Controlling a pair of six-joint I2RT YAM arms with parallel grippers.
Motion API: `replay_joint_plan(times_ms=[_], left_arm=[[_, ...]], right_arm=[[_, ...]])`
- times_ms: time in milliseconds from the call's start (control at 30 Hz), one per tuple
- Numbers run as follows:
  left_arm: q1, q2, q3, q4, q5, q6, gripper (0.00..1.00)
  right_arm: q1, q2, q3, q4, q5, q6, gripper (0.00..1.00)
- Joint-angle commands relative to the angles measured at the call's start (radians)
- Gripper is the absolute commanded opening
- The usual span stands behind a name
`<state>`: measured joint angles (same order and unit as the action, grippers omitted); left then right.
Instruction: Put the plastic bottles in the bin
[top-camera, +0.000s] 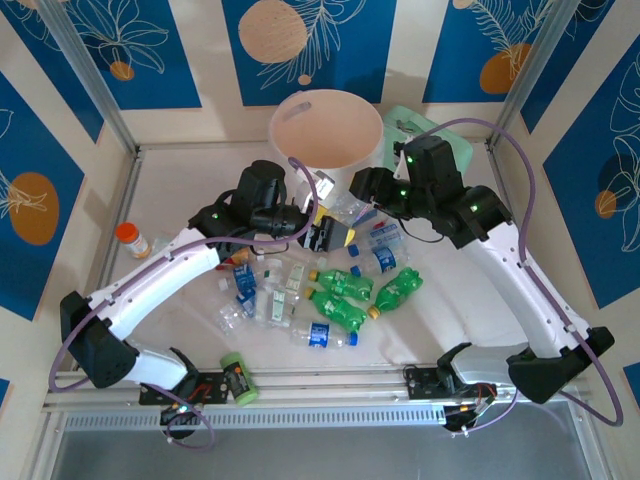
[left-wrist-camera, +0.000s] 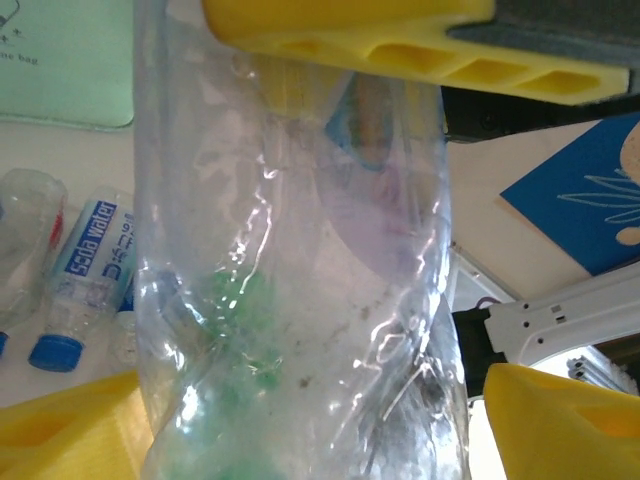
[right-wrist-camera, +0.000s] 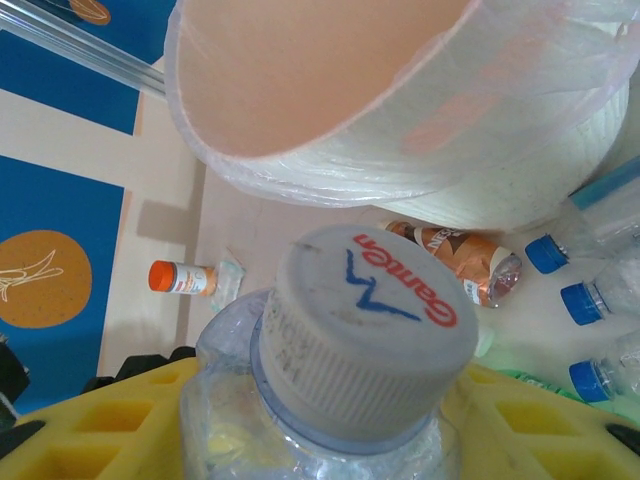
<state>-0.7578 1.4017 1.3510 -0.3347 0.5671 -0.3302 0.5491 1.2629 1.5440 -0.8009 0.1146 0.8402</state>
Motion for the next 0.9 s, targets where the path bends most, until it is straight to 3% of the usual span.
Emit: replay_joint_plan(times_ms=[0, 233, 433, 500, 600, 700, 867], left_arm=[[-0.006, -0.018, 0.031, -0.019, -0.006, 0.019, 0.73], [-0.005, -0.001, 0.046, -0.047, -0.01, 0.031, 0.54], [-0.005, -0.012, 0.047, -0.032, -0.042, 0.038, 0.5], [-0.006, -0.017, 0.046, -0.028, -0.059, 0.041, 0.5], [-0.002, -0.028, 0.042, -0.025, -0.099, 0.044, 0.5], [0.008, -0.036, 0.045, -0.031, -0.173, 0.038, 0.51], [0.049, -0.018, 0.119, -0.066, -0.319, -0.008, 0.54]], right_arm=[[0.009, 0.005, 0.039, -0.01, 0.019, -0.02, 0.54], [0.012, 0.015, 0.052, -0.012, 0.016, -0.021, 0.54], [0.014, 0.015, 0.053, -0.023, 0.026, -0.02, 0.55], [0.014, 0.016, 0.058, -0.037, 0.046, -0.02, 0.64], [0.003, 0.019, 0.094, -0.105, 0.131, -0.026, 0.86], [-0.068, 0.014, 0.132, -0.192, 0.172, -0.015, 0.91], [-0.271, -0.031, 0.099, -0.236, 0.049, -0.005, 0.91]])
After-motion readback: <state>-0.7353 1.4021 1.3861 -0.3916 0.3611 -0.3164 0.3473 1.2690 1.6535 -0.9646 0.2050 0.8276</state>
